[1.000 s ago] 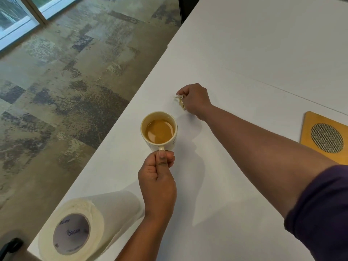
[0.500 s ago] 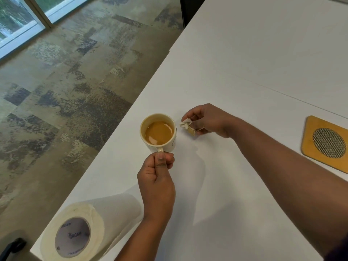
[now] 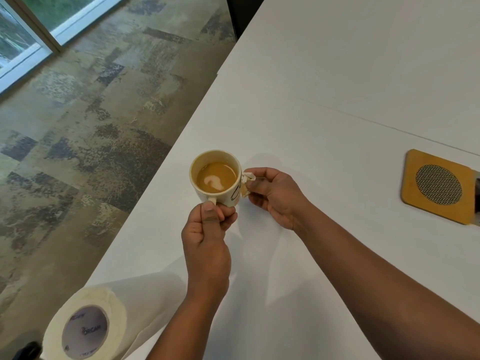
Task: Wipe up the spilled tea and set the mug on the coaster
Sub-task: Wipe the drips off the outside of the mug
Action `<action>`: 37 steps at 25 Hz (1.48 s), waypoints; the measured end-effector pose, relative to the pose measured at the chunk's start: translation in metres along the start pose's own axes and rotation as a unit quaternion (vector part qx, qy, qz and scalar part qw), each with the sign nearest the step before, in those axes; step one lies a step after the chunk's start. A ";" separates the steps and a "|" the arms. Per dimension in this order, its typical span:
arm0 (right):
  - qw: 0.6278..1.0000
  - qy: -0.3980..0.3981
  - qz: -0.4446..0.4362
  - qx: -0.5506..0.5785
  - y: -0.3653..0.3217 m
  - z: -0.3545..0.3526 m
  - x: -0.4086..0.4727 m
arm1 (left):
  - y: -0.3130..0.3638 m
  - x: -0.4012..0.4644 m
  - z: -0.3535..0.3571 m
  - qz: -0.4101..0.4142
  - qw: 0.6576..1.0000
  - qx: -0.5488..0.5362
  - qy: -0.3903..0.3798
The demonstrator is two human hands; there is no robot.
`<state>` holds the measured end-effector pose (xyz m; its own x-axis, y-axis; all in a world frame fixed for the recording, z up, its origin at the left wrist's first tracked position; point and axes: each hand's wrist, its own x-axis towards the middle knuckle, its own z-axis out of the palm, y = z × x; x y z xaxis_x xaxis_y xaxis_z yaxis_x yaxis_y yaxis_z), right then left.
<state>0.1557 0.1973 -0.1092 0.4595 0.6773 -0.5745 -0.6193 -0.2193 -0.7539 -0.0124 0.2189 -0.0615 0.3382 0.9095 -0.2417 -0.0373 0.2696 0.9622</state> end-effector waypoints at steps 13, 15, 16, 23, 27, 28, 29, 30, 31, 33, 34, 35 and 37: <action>0.998 -0.035 -0.028 -0.049 -0.012 -0.002 -0.013 | 0.012 0.005 0.010 -0.009 1.000 -0.014 -0.009; 0.998 -0.020 -0.030 -0.056 -0.009 -0.002 -0.018 | 0.013 0.006 0.010 -0.001 1.000 -0.014 -0.008; 0.998 -0.011 -0.030 -0.052 -0.007 -0.001 -0.021 | 0.013 0.006 0.011 0.001 1.000 -0.013 -0.005; 0.997 0.013 0.009 0.069 0.022 0.014 -0.043 | 0.015 0.010 0.012 0.014 0.999 -0.036 -0.013; 0.994 0.002 0.027 0.103 0.026 0.021 -0.046 | 0.016 0.012 0.009 0.020 0.998 -0.049 -0.020; 0.994 -0.006 0.032 0.101 0.027 0.021 -0.045 | 0.016 0.012 0.008 0.018 0.998 -0.053 -0.021; 0.995 -0.013 0.036 0.095 0.027 0.023 -0.045 | 0.016 0.012 0.008 0.016 0.998 -0.056 -0.023; 0.995 -0.020 0.042 0.090 0.028 0.023 -0.044 | 0.016 0.012 0.008 0.014 0.998 -0.057 -0.025; 0.995 -0.030 0.049 0.084 0.028 0.024 -0.043 | 0.016 0.012 0.008 0.011 0.998 -0.060 -0.030; 0.992 -0.074 0.062 0.083 0.027 0.023 -0.040 | 0.016 0.010 0.009 0.006 0.997 -0.066 -0.047; 0.988 -0.105 0.073 0.092 0.026 0.022 -0.038 | 0.016 0.008 0.010 0.005 0.997 -0.061 -0.054; 0.981 -0.137 0.085 0.105 0.023 0.021 -0.036 | 0.016 0.005 0.010 0.006 0.997 -0.053 -0.057; 0.969 -0.186 0.108 0.120 0.017 0.019 -0.031 | 0.015 0.001 0.011 0.006 0.997 -0.039 -0.060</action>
<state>0.1183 0.1857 -0.0980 0.0681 0.8498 -0.5227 -0.8265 -0.2454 -0.5067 -0.0018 0.2206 -0.0456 0.4479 0.8695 -0.2082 -0.1135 0.2863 0.9514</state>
